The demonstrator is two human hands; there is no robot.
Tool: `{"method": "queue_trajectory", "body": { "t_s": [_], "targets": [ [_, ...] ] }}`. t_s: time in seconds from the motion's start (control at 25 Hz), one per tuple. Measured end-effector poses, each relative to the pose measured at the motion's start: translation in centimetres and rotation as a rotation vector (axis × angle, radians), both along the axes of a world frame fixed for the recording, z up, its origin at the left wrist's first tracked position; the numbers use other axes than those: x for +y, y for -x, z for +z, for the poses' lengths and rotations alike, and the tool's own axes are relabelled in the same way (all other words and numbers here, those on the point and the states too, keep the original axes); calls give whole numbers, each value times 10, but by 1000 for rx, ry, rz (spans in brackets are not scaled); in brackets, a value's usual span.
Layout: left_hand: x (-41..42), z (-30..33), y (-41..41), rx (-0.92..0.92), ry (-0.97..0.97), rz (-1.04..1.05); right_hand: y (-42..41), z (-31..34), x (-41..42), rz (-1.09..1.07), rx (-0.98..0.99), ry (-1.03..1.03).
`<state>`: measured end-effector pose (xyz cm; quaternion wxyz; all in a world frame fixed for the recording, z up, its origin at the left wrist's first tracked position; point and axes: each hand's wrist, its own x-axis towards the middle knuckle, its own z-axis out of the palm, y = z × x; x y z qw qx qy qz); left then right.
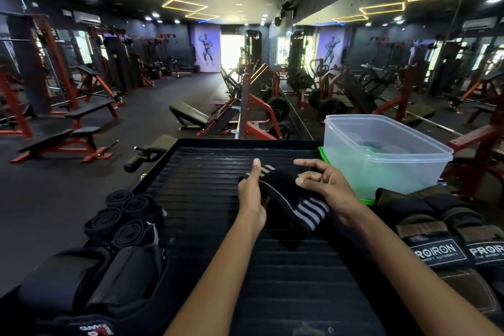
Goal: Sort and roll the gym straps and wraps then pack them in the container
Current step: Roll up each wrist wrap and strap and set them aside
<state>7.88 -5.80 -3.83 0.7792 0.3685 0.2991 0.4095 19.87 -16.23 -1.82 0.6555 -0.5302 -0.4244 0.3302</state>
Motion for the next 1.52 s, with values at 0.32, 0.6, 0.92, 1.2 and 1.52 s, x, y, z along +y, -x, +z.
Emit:
{"method": "queue_trajectory", "body": {
  "t_s": [0.32,0.6,0.92,1.2,1.52],
  "targets": [
    [21,3,12,-97,71,393,-10,-4,-6,109,-166,221],
    [18,8,17,-205,-36,378,-18,-6,-14,575,-230,481],
    [16,14,26,-297,0,415,-34,11,-32,248,-141,628],
    [15,15,27,-255,56,230,-32,4,-15,-581,-817,171],
    [7,20,18,-277,197,-44,-1,-2,-17,-584,-1442,-88]
  ]
}}
